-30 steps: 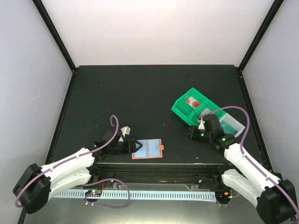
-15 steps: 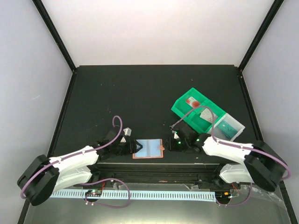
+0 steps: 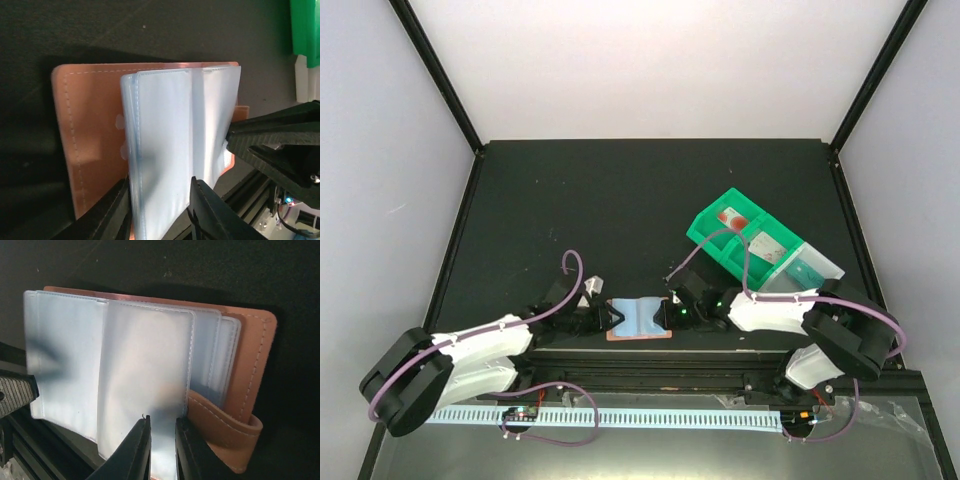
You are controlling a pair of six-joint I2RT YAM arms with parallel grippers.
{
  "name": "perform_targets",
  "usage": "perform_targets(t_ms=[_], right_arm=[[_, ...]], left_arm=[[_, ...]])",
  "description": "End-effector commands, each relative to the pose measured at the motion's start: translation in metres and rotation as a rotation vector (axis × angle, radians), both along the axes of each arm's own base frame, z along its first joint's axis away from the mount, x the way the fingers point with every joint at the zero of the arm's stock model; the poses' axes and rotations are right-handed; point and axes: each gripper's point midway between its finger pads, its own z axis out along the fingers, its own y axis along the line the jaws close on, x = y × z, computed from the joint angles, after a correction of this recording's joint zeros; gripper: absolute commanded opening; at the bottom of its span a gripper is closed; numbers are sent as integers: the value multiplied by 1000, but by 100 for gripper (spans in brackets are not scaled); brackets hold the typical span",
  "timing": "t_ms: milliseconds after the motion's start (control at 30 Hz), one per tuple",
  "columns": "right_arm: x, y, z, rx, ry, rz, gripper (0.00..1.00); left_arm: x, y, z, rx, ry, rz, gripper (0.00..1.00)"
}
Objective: Take the credit cards out of the card holder
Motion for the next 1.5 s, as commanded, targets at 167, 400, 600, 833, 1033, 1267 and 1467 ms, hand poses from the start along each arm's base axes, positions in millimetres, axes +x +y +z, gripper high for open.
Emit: perform_targets(t_ms=[167,400,600,833,1033,1267,1467], right_arm=[[0,-12,-18,-41,-10,-51,12],[1,-15,-20,-45,-25,-61,11],[4,-13,-14,-42,-49,-51,11],[12,-19,17,-22,-136,-59,14],[21,-28,56,2,-225,-106,24],[27,-45,105,-16,-302,-145,39],[28,-61,155,31,-378,-197,70]], left_arm=[[5,-22,27,-152,-43,-42,5],[6,-24,38,-207,-72,-35,7],[7,-11,28,-112,-52,6,17],[12,8,41,-51,-104,85,25],[14,24,66,0,-178,121,42],[7,34,104,20,-262,82,87],[5,55,157,80,-396,92,99]])
